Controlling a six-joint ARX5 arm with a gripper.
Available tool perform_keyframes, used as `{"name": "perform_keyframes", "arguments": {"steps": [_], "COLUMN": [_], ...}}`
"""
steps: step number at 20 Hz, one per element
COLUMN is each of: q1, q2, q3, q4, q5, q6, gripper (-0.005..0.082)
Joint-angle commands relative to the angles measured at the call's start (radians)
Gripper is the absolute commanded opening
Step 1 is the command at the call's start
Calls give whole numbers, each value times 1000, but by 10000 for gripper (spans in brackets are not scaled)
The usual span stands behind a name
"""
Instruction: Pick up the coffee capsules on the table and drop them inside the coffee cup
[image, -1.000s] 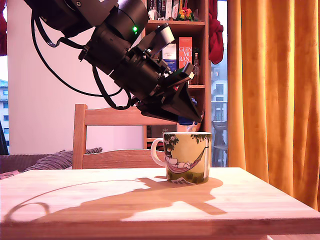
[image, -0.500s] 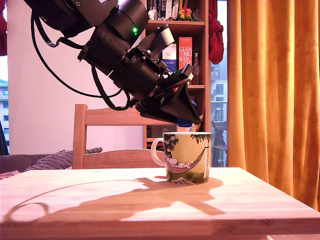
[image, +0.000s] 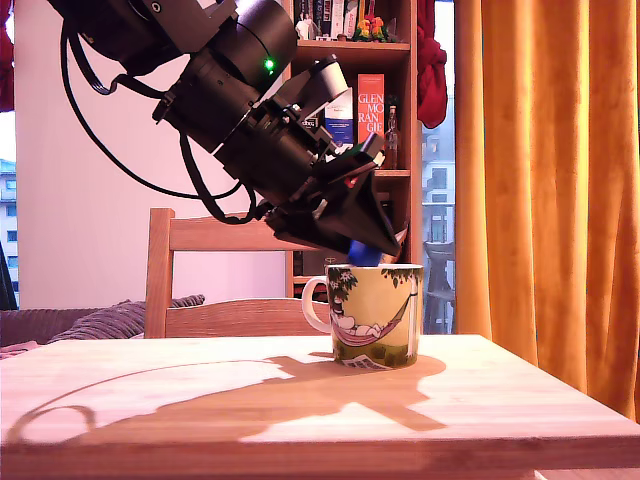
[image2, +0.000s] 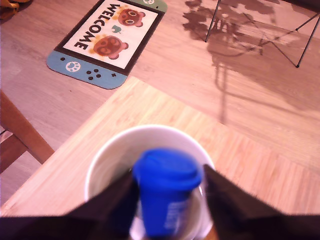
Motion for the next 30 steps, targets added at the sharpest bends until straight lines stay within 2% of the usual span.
{"name": "perform_keyframes", "arguments": {"steps": [1,12,19,20,21,24,25,26,30], "q1": [-6,-6,-6,-6,-6,-6,-6,-5,6], "q2": [5,5,-74,-92,-108,-158,-175,-190,-258], "q3": [-1,-1,-1,-1,-1,-1,-1,-1,-1], "q4": [6,8,3,-7,-16,-41,-47,-51,-94], "q5": [0,1,3,3,1,2,0,0,-42], "q6": [-2,-2,-2,-2,-2,2,6,6,6], "gripper": [614,614,600,569,492,96,2,-21,-20]}}
